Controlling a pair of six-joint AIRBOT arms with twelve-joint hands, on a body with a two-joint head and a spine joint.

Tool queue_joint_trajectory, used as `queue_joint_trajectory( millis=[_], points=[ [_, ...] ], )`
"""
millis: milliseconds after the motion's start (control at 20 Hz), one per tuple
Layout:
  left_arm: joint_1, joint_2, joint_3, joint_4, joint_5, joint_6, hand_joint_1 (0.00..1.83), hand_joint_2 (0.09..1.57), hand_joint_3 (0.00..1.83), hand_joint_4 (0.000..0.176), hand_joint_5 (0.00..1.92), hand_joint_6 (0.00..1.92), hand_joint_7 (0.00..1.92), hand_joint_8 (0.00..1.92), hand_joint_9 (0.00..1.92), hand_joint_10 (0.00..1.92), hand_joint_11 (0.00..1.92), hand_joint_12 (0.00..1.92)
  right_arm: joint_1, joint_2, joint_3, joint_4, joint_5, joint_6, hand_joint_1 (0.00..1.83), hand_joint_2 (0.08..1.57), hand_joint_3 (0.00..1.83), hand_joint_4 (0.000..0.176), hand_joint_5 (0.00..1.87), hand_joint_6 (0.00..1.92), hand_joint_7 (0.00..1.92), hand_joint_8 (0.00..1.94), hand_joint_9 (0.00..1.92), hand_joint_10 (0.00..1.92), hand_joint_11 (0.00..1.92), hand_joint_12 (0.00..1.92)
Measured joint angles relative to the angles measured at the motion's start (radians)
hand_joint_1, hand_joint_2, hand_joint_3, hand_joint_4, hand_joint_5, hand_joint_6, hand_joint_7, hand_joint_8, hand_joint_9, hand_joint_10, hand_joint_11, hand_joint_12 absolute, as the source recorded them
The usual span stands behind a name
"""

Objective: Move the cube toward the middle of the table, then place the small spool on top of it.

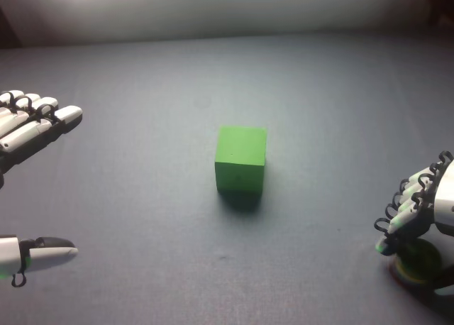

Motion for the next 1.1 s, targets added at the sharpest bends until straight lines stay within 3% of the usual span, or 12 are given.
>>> queue_joint_trajectory(
  millis=[150,350,400,450,500,600,650,700,800,950,1050,1100],
  points=[
    [0.0,0.0,0.0,-0.001,0.001,0.0,0.67,0.87,0.0,0.08,0.17,0.0,0.12,0.0,0.07,0.0,0.0,0.19,0.016,-0.007,0.01,-0.008,-0.003,0.002,1.24,1.09,0.0,0.0,1.07,0.73,1.01,1.08,0.87,1.15,0.74,1.55],
    [0.0,0.0,0.0,-0.001,0.001,-0.001,0.68,0.88,0.0,0.066,0.17,0.0,0.12,0.0,0.05,0.0,0.0,0.18,0.09,-0.02,0.04,-0.006,-0.01,-0.008,1.27,1.09,0.0,0.0,1.2,0.38,0.94,1.3,0.87,1.65,0.83,1.92],
    [0.0,0.0,0.0,0.0,0.001,-0.001,0.69,0.87,0.0,0.069,0.17,0.0,0.12,0.0,0.05,0.0,0.0,0.16,0.113,-0.027,0.048,0.003,-0.01,-0.017,1.27,1.11,0.0,0.0,1.18,0.4,0.91,1.35,0.79,1.69,0.73,1.92],
    [0.0,0.0,0.0,0.0,0.001,-0.001,0.69,0.87,0.0,0.081,0.17,0.0,0.12,0.0,0.04,0.0,0.0,0.15,0.142,-0.041,0.061,0.008,-0.011,-0.026,1.2,1.06,0.0,0.0,1.13,0.67,0.86,1.37,0.77,1.72,0.69,1.92],
    [0.002,0.0,0.0,0.0,0.0,-0.002,0.69,0.87,0.0,0.082,0.17,0.0,0.11,0.0,0.04,0.0,0.0,0.15,0.168,-0.056,0.075,0.007,-0.011,-0.027,1.25,1.1,0.0,0.0,1.1,0.6,0.93,1.31,0.79,1.62,0.68,1.92],
    [0.005,-0.002,0.001,0.0,0.001,-0.005,0.71,0.87,0.0,0.078,0.17,0.0,0.12,0.0,0.05,0.0,0.0,0.13,0.228,-0.089,0.104,0.007,-0.013,-0.027,1.22,1.1,0.0,0.01,1.0,0.89,1.02,1.01,0.79,1.01,0.45,1.6],
    [0.005,-0.002,0.001,-0.001,0.003,-0.005,0.72,0.86,0.0,0.081,0.17,0.0,0.12,0.0,0.04,0.0,0.0,0.06,0.253,-0.107,0.118,0.007,-0.013,-0.027,1.23,1.09,0.0,0.017,1.05,0.81,1.03,0.97,0.85,0.77,0.48,1.36],
    [0.005,-0.003,0.001,-0.002,0.004,-0.005,0.72,0.87,0.0,0.083,0.17,0.0,0.11,0.0,0.04,0.0,0.0,0.04,0.285,-0.128,0.135,0.006,-0.013,-0.027,1.35,1.08,0.0,0.0,0.98,0.97,1.16,0.66,0.93,0.99,0.6,1.16],
    [0.006,-0.012,0.007,-0.001,0.006,-0.006,0.7,0.87,0.0,0.084,0.16,0.0,0.1,0.0,0.03,0.0,0.01,0.04,0.338,-0.156,0.157,-0.005,-0.016,-0.03,1.26,1.06,0.0,0.0,1.02,1.01,1.27,0.38,1.05,0.25,0.46,1.06],
    [0.006,-0.013,0.009,0.001,0.014,-0.01,0.71,0.88,0.0,0.068,0.17,0.0,0.11,0.01,0.05,0.01,0.03,0.06,0.407,-0.196,0.192,-0.008,-0.016,-0.032,1.23,1.11,0.0,0.0,0.98,1.11,1.01,0.82,1.01,0.05,0.36,1.27],
    [0.006,-0.014,0.013,0.0,0.017,-0.015,0.71,0.88,0.0,0.071,0.18,0.0,0.12,0.01,0.08,0.01,0.06,0.08,0.434,-0.232,0.216,-0.008,-0.017,-0.032,1.24,1.08,0.0,0.0,1.0,1.0,1.13,0.68,1.15,0.08,0.59,1.13],
    [0.006,-0.014,0.013,-0.001,0.017,-0.016,0.7,0.88,0.0,0.081,0.18,0.0,0.13,0.01,0.08,0.01,0.06,0.08,0.449,-0.25,0.227,-0.014,-0.019,-0.032,1.36,1.05,0.0,0.0,1.04,0.86,1.22,0.52,1.06,0.8,0.76,1.0]
  ],
)
